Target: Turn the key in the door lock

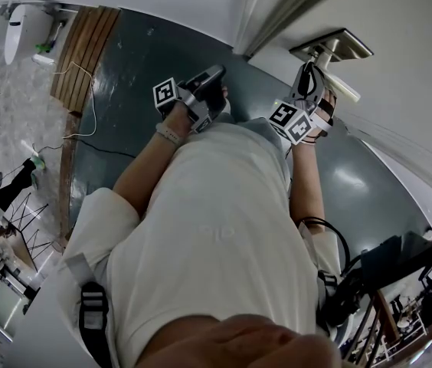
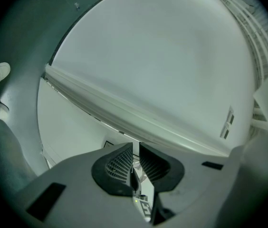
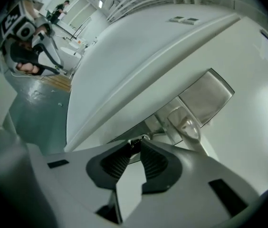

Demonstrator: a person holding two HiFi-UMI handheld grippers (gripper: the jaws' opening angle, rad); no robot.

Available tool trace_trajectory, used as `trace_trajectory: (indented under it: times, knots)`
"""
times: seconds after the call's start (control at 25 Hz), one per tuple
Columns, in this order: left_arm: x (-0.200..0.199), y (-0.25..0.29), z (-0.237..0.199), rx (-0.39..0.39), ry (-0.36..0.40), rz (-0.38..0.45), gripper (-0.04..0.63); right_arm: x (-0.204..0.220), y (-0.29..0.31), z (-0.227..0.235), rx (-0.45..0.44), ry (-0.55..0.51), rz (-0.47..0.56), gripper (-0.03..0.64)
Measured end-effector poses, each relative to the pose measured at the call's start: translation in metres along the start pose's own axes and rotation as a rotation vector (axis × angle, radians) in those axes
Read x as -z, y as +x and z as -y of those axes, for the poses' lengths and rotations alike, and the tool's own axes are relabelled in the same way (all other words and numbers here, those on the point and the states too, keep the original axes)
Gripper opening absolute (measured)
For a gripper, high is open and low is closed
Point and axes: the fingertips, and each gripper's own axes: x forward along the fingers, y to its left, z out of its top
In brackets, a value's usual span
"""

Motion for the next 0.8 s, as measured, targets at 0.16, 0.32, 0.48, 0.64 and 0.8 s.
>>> trace_trajectory:
  times: [0.16, 0.32, 0.48, 0.64, 0.8]
  knots:
    - [0.0, -0.001, -0.0014, -0.004, 0.002, 0.004, 0.046, 0.0004, -0.0006, 0.0022, -0.048, 0.201, 0.023, 0.077]
    - [0.0002, -0.0023, -0.0009, -0.005, 0.004, 0.008, 0.046, 0.0013, -0.0013, 0.0044, -0.113, 0.432, 0.057, 0.078]
    - [0.0003, -0.0036, 0.001, -0.002, 0.003, 0.016, 0.046, 0.0009, -0.0013, 0.0065, -0.181, 0.698, 0.101, 0.077]
    - [-0.0001, -0.0044, 0.0001, -0.004, 0.009, 0.016, 0.046, 0.007, -0.0003, 0.0065, -0.303, 1.133, 0.153, 0.072]
    - [0.0017, -0.0041, 0.0006, -0.003, 0.01, 0.015, 0.046, 0.0061, 0.0008, 0.007, -0.444, 1.604, 0.235, 0.06]
